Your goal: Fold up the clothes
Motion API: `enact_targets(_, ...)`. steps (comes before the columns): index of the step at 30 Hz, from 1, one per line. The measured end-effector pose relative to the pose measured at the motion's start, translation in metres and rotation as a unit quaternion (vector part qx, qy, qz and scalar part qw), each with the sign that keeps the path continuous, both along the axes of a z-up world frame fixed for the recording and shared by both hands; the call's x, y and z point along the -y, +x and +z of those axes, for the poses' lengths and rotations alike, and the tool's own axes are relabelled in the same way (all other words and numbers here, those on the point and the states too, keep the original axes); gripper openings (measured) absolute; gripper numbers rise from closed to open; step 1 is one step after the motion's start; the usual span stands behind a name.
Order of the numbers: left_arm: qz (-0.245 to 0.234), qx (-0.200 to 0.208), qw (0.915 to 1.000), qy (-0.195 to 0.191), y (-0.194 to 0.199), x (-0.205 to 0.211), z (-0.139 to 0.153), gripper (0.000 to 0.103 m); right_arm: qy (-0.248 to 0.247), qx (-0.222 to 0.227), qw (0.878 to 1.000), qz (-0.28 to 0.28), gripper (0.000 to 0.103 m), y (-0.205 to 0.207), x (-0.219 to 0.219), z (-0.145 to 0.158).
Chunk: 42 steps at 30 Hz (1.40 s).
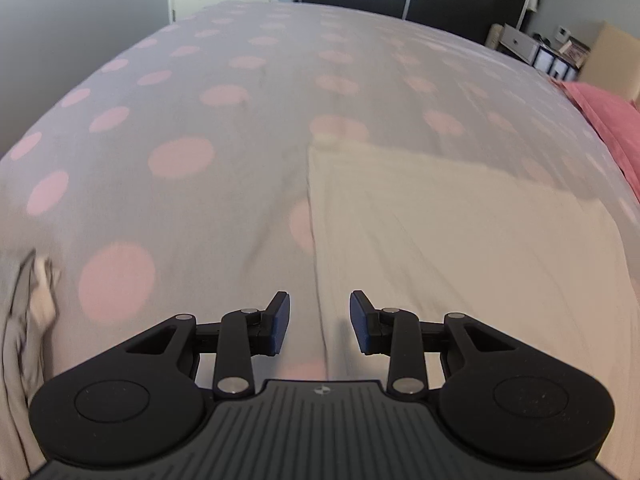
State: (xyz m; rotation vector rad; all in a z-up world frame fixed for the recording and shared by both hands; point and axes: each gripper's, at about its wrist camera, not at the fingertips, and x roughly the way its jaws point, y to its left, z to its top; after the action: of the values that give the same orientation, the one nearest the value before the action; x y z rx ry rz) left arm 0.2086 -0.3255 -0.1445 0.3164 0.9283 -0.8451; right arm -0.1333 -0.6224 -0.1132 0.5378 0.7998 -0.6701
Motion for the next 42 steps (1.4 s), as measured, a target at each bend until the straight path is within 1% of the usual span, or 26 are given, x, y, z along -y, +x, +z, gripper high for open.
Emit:
enact_targets(3,-0.006,-0.008,1.0,-0.001,-0.026,-0.017,-0.003,0.031,0.009,-0.004,1.0,-0.008,0.035,-0.012,-0.019,-0.015)
enact_targets(4,-0.005,-0.012,0.9999,-0.003,-0.033,-0.022,-0.004,0.031,0.015,-0.002,1.0,-0.014,0.033,-0.016,-0.022,-0.02)
enact_targets(5,-0.004,-0.017,0.9998,-0.005,-0.039,-0.027,-0.005,0.031,0.021,0.002,1.0,-0.02,0.029,-0.02,-0.025,-0.023)
enact_targets(6,-0.003,-0.022,0.9997,-0.007,-0.045,-0.032,-0.006,0.031,0.023,0.008,0.999,-0.024,0.019,-0.023,-0.028,-0.025)
enact_targets(7,-0.002,-0.027,0.9996,-0.009,-0.051,-0.037,-0.006,0.031,0.022,0.013,0.999,-0.022,0.007,-0.025,-0.031,-0.026)
enact_targets(9,-0.001,-0.035,0.9994,-0.008,-0.061,-0.045,-0.008,0.031,0.004,0.008,0.999,-0.04,0.005,-0.027,-0.035,-0.022)
enact_targets(11,0.005,-0.03,0.9995,-0.01,-0.068,-0.052,-0.005,0.031,-0.016,-0.001,0.998,-0.062,0.003,-0.03,-0.039,-0.018)
enact_targets(12,0.008,-0.032,0.9994,-0.014,-0.07,-0.056,-0.003,0.031,-0.029,-0.01,0.996,-0.088,0.0,-0.033,-0.039,-0.016)
enact_targets(13,0.013,-0.034,0.9992,-0.017,-0.072,-0.06,-0.002,0.031,-0.044,-0.022,0.992,-0.119,0.0,-0.038,-0.037,-0.014)
enact_targets(14,0.018,-0.036,0.999,-0.019,-0.073,-0.064,-0.001,0.031,-0.043,-0.023,0.989,-0.138,0.0,-0.046,-0.032,-0.013)
enact_targets(17,0.032,-0.044,0.9983,-0.02,-0.074,-0.074,-0.003,0.031,0.019,0.031,0.988,-0.151,0.0,-0.072,-0.019,-0.017)
enact_targets(19,0.037,-0.045,0.9982,-0.016,-0.076,-0.078,-0.004,0.031,0.04,0.067,0.988,-0.135,0.009,-0.081,-0.02,-0.013)
enact_targets(20,0.039,-0.044,0.9982,-0.013,-0.077,-0.08,-0.005,0.031,0.036,0.073,0.988,-0.128,0.015,-0.082,-0.023,-0.01)
enact_targets(21,0.041,-0.043,0.9982,-0.01,-0.078,-0.081,-0.006,0.032,0.033,0.075,0.989,-0.123,0.032,-0.08,-0.025,-0.008)
enact_targets(22,0.039,-0.04,0.9984,-0.009,-0.078,-0.08,-0.006,0.032,0.031,0.078,0.989,-0.119,0.036,-0.078,-0.026,-0.006)
enact_targets(25,0.036,-0.035,0.9987,-0.012,-0.075,-0.076,-0.007,0.032,0.02,0.079,0.991,-0.108,0.035,-0.071,-0.029,-0.001)
enact_targets(29,0.034,-0.036,0.9987,-0.012,-0.063,-0.064,-0.012,0.032,-0.005,0.058,0.996,-0.074,0.035,-0.049,-0.029,0.002)
enact_targets(32,0.036,-0.032,0.9987,-0.014,-0.047,-0.053,-0.016,0.039,-0.013,0.046,0.997,-0.053,0.035,-0.032,-0.025,-0.002)
enact_targets(34,0.041,-0.029,0.9986,-0.015,-0.033,-0.042,-0.018,0.039,-0.015,0.043,0.998,-0.041,0.035,-0.019,-0.021,-0.005)
enact_targets(38,0.034,-0.023,0.9989,-0.021,-0.009,-0.016,-0.019,0.039,-0.026,0.028,0.999,-0.014,0.035,0.003,-0.012,-0.012)
enact_targets(40,0.032,-0.015,0.9992,-0.017,0.003,0.0,-0.02,0.039,-0.026,0.02,0.999,-0.007,0.035,0.01,-0.007,-0.017)
enact_targets(42,0.029,-0.017,0.9994,-0.012,0.013,0.014,-0.024,0.039,-0.021,0.019,1.0,-0.003,0.035,0.013,-0.004,-0.022)
